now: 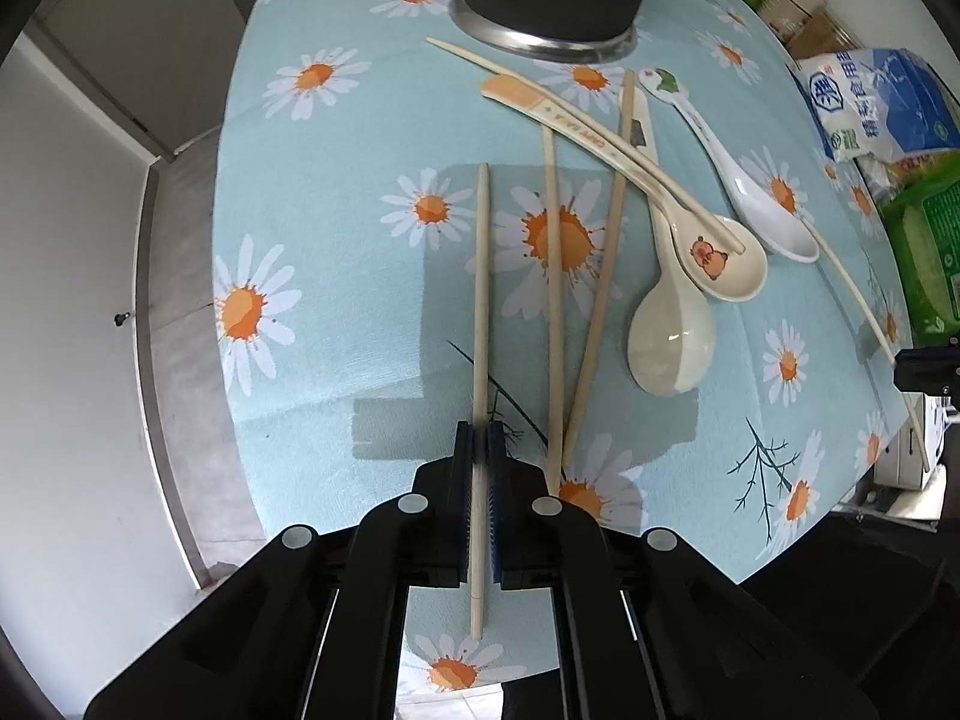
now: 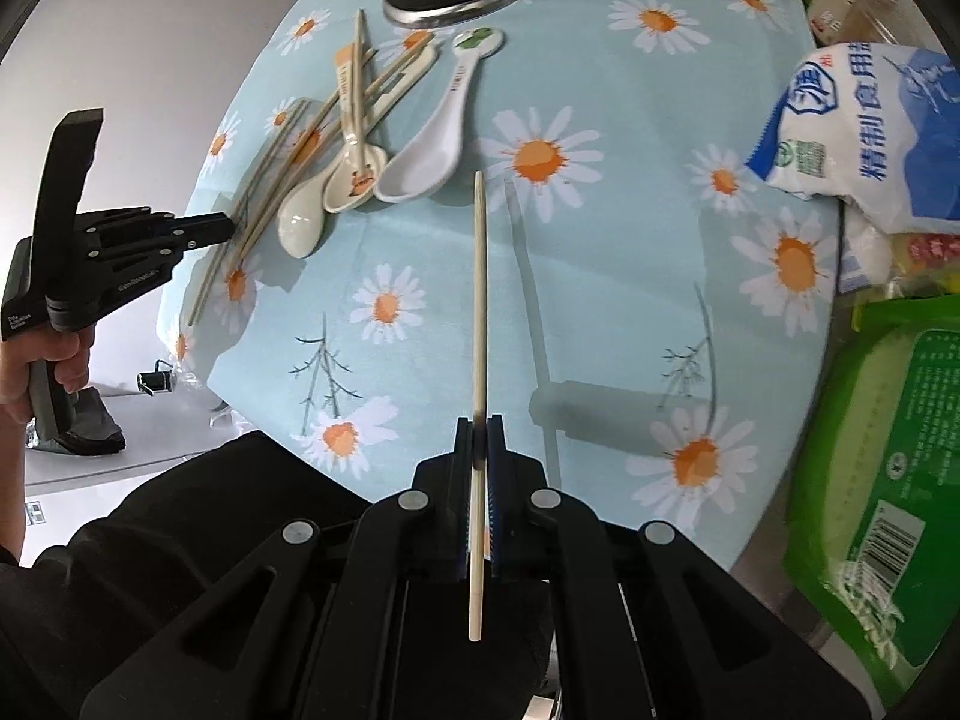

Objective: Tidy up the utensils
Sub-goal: 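Lift the chopstick with the left tool and lower it into the black holder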

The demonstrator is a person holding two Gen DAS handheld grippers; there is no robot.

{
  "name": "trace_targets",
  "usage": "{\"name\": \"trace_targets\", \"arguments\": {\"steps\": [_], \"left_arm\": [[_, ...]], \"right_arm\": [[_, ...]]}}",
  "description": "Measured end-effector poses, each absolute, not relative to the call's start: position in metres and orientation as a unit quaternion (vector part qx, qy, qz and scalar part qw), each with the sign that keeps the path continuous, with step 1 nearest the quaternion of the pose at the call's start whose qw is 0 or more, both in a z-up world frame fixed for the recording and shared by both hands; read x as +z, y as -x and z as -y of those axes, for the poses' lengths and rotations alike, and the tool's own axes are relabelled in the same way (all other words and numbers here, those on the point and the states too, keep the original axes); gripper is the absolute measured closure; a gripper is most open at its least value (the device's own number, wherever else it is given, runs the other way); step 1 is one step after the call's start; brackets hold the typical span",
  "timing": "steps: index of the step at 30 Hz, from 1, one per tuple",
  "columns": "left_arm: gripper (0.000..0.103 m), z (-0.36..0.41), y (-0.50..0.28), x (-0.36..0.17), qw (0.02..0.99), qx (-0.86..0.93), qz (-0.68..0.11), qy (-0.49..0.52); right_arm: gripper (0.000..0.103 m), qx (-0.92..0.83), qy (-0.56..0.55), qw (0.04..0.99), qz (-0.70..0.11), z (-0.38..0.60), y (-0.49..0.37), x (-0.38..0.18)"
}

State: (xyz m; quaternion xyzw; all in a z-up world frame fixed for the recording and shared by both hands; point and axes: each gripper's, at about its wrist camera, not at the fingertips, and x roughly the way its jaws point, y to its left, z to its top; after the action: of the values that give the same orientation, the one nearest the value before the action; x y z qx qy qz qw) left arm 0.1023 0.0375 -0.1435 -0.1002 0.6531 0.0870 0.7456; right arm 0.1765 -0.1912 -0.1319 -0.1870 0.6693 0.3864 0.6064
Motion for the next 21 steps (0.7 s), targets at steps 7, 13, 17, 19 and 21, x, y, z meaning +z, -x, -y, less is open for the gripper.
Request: {"name": "trace_targets", "arguments": {"steps": [7, 13, 17, 19, 21], "left_arm": [[0.100, -0.047, -0.093, -0.125, 0.762, 0.097, -0.627, 0.130], [0.100, -0.040, -0.097, -0.095, 0.782, 0.092, -0.600, 0.145], [0.100, -0.040, -0.100, -0.075, 0.797, 0.086, -0.577, 0.157], [0.100, -0.041, -0.102, -0.065, 0.806, 0.085, -0.564, 0.161], [0.100, -0.042, -0.104, -0.056, 0.814, 0.079, -0.550, 0.169]], "right_arm": [[0.098, 0.384, 0.172, 0.614, -0.668, 0.214, -0.189, -0.123], [0.098, 0.420, 0.142, 0.628, -0.639, 0.213, -0.200, -0.100], [0.098, 0.441, 0.130, 0.639, -0.616, 0.204, -0.205, -0.083], [0.098, 0.453, 0.124, 0.643, -0.604, 0.200, -0.207, -0.073], [0.098, 0.465, 0.116, 0.645, -0.595, 0.195, -0.207, -0.066]]}}
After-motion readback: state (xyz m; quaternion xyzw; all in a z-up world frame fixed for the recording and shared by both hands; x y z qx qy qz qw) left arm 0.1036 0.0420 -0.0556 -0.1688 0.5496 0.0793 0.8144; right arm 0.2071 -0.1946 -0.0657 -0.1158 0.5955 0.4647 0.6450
